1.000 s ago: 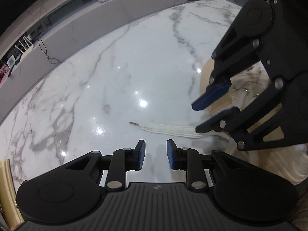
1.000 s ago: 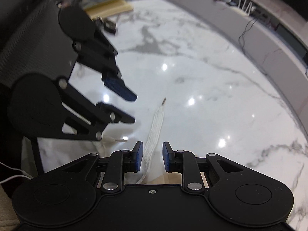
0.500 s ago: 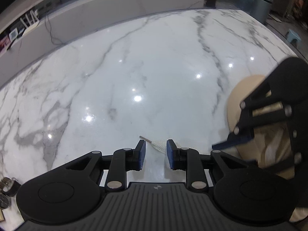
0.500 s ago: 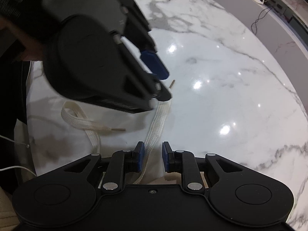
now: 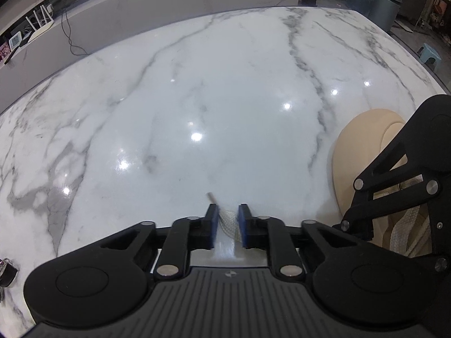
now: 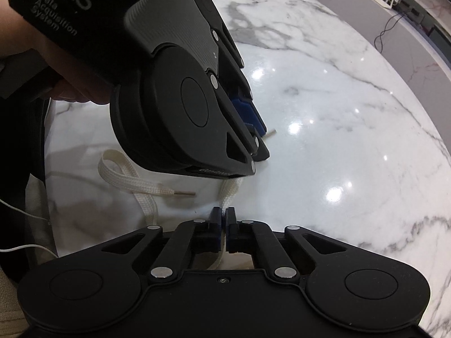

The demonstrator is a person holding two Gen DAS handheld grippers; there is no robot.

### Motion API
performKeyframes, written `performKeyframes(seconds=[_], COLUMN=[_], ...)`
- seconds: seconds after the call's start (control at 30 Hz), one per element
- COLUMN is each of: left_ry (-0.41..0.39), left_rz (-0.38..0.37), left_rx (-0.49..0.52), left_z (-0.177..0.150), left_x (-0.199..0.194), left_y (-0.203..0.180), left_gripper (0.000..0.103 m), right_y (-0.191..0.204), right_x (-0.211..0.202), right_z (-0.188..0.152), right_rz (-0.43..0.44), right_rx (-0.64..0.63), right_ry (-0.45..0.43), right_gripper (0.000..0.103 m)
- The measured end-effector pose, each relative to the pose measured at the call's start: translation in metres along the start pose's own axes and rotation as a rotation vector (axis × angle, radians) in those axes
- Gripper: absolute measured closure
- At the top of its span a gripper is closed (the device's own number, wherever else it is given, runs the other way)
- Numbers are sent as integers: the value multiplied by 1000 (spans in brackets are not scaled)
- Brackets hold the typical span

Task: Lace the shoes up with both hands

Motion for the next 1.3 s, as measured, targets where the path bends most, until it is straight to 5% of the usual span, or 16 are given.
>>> performKeyframes(seconds=[0.67,0.9,1.3], left_ry=[-223,-294,-297], left_rz=[-15,-95,-153], left_rx=[102,151,346], left_z=[8,-6,-24], left_x=[-112,-146,-153], left_y=[-64,-109,-169], left_gripper=[100,100,100], right_y=[47,84,97], right_x=[-106,-139,-186], right_z=[-21,-56,-111], right_rz=[-99,-112,-176], right_rx=[98,185,194], right_ry=[-186,-234,-273], right_gripper=[103,103,98])
Point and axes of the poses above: each gripper's, at about its wrist camera, not at the fingertips, and x roughly the way its jaws point, y to its left, z to its top, the point moved 7 cm from there along x, roughly the way its jaws point, and after that the axes turned 1 degree about -x, right-handed, at the moved point
